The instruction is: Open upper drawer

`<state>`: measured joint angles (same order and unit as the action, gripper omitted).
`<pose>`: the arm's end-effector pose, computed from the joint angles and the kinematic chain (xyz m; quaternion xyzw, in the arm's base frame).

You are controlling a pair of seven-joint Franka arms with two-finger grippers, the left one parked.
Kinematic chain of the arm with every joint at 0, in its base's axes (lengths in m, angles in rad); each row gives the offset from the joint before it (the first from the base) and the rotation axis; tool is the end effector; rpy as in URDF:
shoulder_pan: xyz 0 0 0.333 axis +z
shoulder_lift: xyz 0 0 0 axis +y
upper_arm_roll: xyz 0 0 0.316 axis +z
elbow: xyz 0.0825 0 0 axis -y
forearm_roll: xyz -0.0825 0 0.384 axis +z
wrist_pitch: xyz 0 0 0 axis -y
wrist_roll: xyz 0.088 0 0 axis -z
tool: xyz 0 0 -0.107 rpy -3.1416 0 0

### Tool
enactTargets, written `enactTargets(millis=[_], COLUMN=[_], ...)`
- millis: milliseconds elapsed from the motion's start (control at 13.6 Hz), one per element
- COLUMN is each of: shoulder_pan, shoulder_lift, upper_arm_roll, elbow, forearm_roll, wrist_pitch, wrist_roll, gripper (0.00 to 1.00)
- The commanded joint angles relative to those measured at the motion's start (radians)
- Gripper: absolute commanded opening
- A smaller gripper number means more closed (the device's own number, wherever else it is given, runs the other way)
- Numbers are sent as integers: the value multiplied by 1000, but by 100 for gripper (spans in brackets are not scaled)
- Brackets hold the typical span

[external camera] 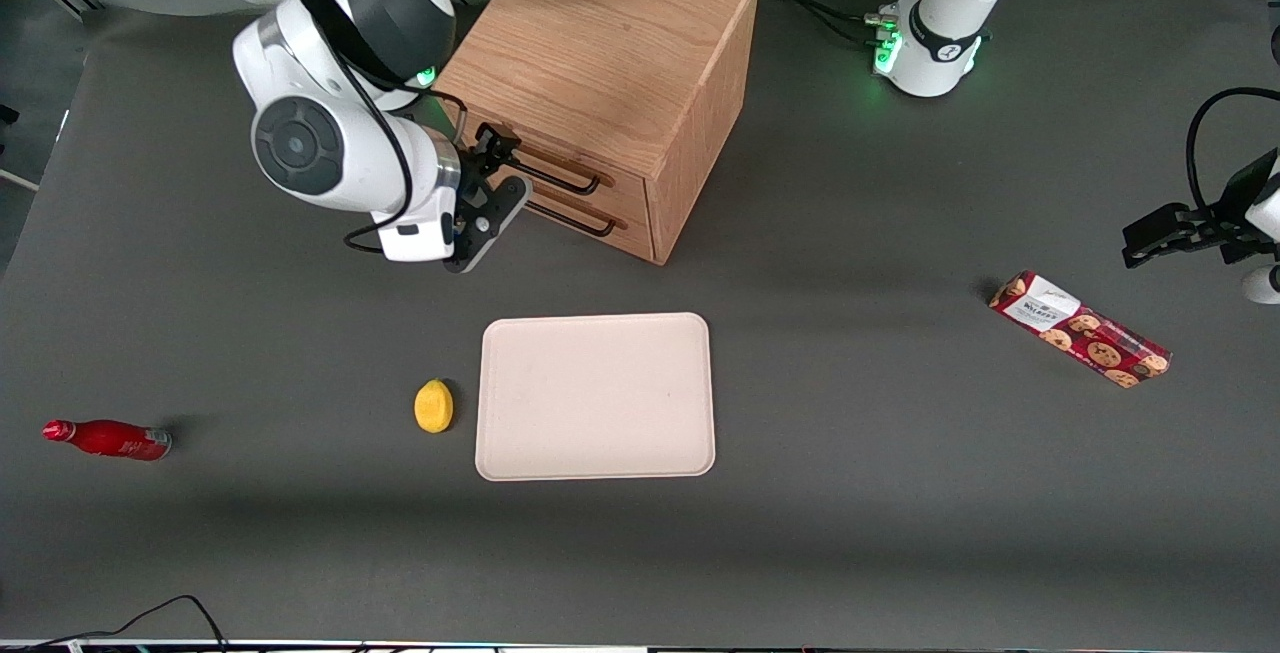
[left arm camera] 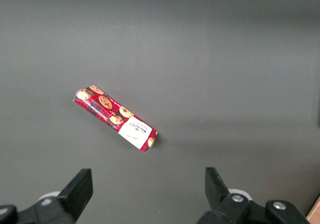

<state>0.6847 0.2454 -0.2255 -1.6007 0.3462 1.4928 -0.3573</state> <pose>0.5112 0.3085 0.4714 -0.9016 -0.3705 0.1773 0.1356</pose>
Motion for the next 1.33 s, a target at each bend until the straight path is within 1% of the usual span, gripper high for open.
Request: enactTargets(millis=[0, 294, 810, 1252], shoulder_pan=[3, 1, -5, -13], shoulder_lift=[3, 3, 3, 5], upper_arm_roll=[9, 49, 83, 106], elbow=[-47, -102, -188, -205], forearm_roll=[28, 30, 34, 50], wrist_pitch=[30, 75, 171, 179], wrist_roll=[-23, -23, -25, -25], gripper=[100, 100, 100, 100])
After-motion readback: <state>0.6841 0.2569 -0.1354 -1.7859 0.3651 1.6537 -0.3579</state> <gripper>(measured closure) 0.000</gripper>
